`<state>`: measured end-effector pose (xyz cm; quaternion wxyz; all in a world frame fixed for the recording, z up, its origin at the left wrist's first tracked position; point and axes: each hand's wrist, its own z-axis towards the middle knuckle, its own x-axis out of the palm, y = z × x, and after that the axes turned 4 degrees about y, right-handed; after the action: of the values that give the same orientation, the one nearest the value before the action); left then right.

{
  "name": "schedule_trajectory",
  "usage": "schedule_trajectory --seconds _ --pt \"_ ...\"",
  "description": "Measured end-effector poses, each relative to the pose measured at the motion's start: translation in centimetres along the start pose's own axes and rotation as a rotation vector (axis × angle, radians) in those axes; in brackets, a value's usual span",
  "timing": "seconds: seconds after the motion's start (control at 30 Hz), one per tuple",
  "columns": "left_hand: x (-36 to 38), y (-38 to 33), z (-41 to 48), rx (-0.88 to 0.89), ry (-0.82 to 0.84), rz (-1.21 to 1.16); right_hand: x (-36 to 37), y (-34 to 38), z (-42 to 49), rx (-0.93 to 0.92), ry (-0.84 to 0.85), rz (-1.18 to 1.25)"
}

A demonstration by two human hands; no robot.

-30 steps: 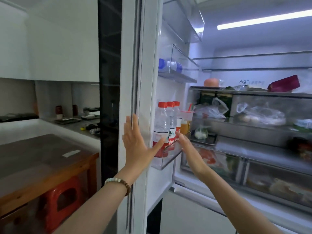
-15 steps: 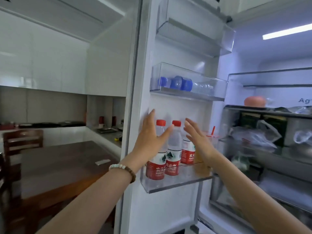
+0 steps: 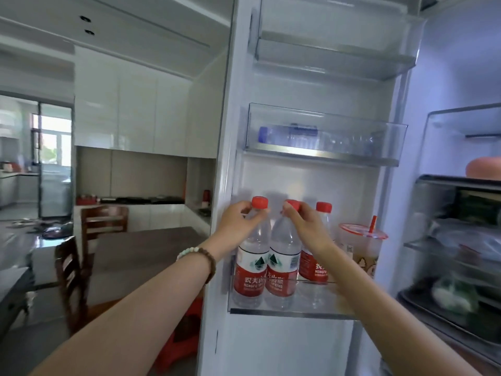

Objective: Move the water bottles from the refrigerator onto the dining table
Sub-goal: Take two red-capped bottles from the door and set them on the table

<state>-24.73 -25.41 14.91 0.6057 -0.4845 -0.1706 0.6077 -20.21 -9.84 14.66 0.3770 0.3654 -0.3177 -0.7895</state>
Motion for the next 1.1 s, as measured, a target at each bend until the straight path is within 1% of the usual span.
schedule_trajectory --seconds 0.17,0.27,0.33,0.4,0.47,0.6,0.7,0.77,0.87,1.0,1.1 --pt "-0.2 0.7 0.0 0.014 -0.117 -0.070 1.0 -0.6 0.3 -0.060 -0.053 0.047" --pt "-0.5 1.1 -0.4 0.105 -0.153 -0.064 1.4 -0.6 -0.2 -0.108 -0.083 0.090" --pt "-0.9 0.7 -0.7 0.186 -0.196 -0.080 1.5 0.0 -0.7 -0.139 -0.136 0.131" --pt "-1.8 -0.4 -0.6 0.253 -0.261 -0.126 1.2 1.6 -0.8 -0.198 -0.211 0.145" --pt "-3.5 -1.9 -0.3 0.294 -0.318 -0.159 0.9 4.2 -0.6 -0.276 -0.249 0.156" --pt "-7.9 -4.5 -0.4 0.335 -0.385 -0.286 0.8 9.2 -0.4 -0.373 -0.254 0.187" --pt "-11.8 -4.9 -1.0 0.335 -0.433 -0.287 2.0 12.2 -0.5 -0.396 -0.223 0.290" --pt "-14.6 -4.2 -1.0 0.319 -0.429 -0.278 3.7 13.7 -0.3 -0.384 -0.205 0.360" --pt "-18.9 -2.0 -1.0 0.313 -0.450 -0.241 7.9 15.3 0.4 -0.376 -0.152 0.390" --pt "-24.2 3.2 -0.6 0.267 -0.467 -0.208 15.7 15.6 2.3 -0.320 -0.135 0.466" --pt "-27.9 7.5 0.2 0.221 -0.439 -0.158 22.0 14.5 4.4 -0.259 -0.124 0.465"
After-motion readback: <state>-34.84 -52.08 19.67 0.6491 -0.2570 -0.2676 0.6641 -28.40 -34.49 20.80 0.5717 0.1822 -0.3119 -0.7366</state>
